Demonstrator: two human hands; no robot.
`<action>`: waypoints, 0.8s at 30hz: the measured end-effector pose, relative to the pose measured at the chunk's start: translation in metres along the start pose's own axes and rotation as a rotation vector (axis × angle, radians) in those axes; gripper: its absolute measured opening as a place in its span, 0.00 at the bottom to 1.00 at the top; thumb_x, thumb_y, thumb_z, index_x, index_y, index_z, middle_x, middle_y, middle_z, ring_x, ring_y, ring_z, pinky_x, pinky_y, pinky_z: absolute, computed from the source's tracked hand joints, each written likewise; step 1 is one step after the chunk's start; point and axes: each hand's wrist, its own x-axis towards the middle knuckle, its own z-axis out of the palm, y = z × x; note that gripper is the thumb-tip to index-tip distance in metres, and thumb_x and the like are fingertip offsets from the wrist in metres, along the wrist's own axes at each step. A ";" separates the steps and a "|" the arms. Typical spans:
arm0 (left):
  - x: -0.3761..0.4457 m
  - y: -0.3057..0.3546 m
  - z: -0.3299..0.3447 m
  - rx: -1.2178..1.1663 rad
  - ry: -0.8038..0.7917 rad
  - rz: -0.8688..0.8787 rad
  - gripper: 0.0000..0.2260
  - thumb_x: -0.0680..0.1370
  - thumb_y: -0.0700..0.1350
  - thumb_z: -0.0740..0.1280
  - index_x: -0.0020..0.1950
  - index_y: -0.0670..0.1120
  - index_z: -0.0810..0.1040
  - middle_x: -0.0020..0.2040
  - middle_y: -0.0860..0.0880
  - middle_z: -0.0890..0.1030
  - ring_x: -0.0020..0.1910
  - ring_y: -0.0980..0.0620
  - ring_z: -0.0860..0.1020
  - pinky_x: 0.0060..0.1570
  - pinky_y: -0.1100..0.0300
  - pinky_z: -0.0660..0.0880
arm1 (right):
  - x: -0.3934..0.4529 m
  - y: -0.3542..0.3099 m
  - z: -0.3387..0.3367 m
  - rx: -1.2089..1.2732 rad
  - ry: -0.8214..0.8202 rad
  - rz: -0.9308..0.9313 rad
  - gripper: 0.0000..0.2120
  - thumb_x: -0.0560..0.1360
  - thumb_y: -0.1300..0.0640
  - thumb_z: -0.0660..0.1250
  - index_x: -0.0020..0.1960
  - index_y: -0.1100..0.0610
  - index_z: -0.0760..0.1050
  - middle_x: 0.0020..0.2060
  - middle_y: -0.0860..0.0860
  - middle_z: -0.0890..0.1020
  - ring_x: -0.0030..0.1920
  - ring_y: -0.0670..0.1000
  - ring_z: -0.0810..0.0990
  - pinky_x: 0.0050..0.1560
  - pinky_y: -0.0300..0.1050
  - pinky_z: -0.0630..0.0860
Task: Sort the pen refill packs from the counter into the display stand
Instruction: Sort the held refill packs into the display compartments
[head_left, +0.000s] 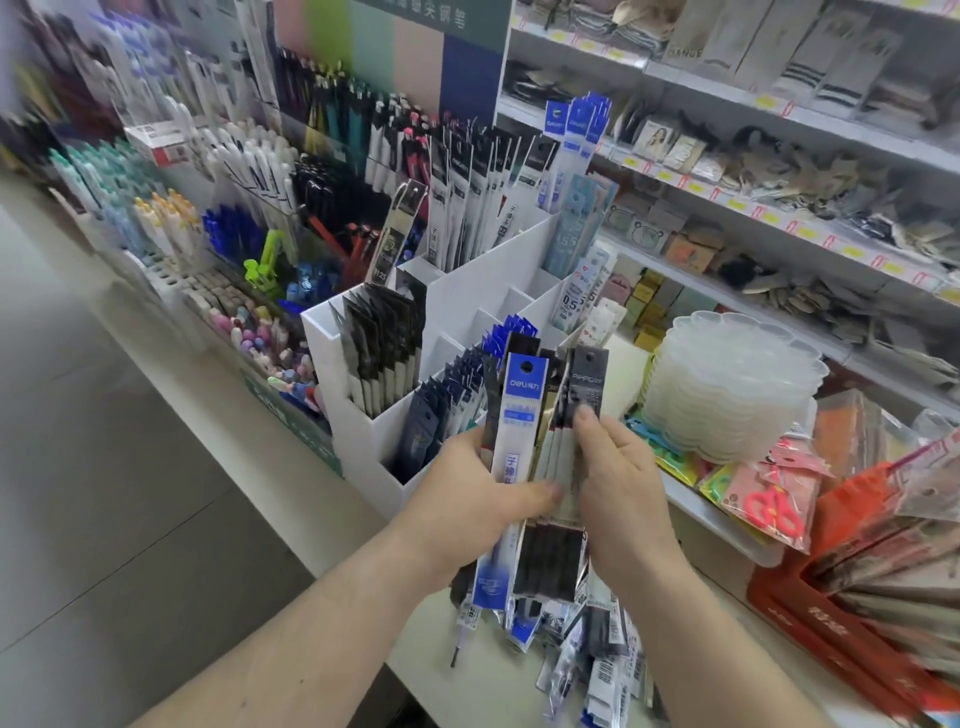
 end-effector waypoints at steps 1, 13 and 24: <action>-0.001 0.001 -0.003 0.007 0.002 0.001 0.16 0.72 0.35 0.75 0.58 0.44 0.80 0.50 0.46 0.86 0.49 0.48 0.85 0.55 0.49 0.81 | 0.000 -0.003 -0.003 0.018 -0.068 0.034 0.15 0.84 0.55 0.58 0.48 0.57 0.81 0.44 0.57 0.87 0.46 0.59 0.85 0.48 0.58 0.82; -0.003 0.015 -0.029 -0.046 0.423 0.162 0.08 0.73 0.34 0.73 0.43 0.46 0.79 0.36 0.48 0.84 0.32 0.49 0.81 0.42 0.52 0.80 | 0.062 -0.066 0.001 0.131 0.188 -0.026 0.09 0.79 0.61 0.68 0.41 0.61 0.74 0.28 0.56 0.76 0.22 0.47 0.75 0.24 0.38 0.74; -0.010 0.016 -0.033 -0.017 0.497 0.163 0.09 0.72 0.37 0.75 0.48 0.45 0.78 0.40 0.47 0.84 0.37 0.48 0.83 0.43 0.53 0.81 | 0.103 -0.066 0.069 -0.085 0.080 -0.001 0.03 0.72 0.67 0.69 0.41 0.62 0.79 0.29 0.55 0.84 0.34 0.56 0.86 0.39 0.49 0.84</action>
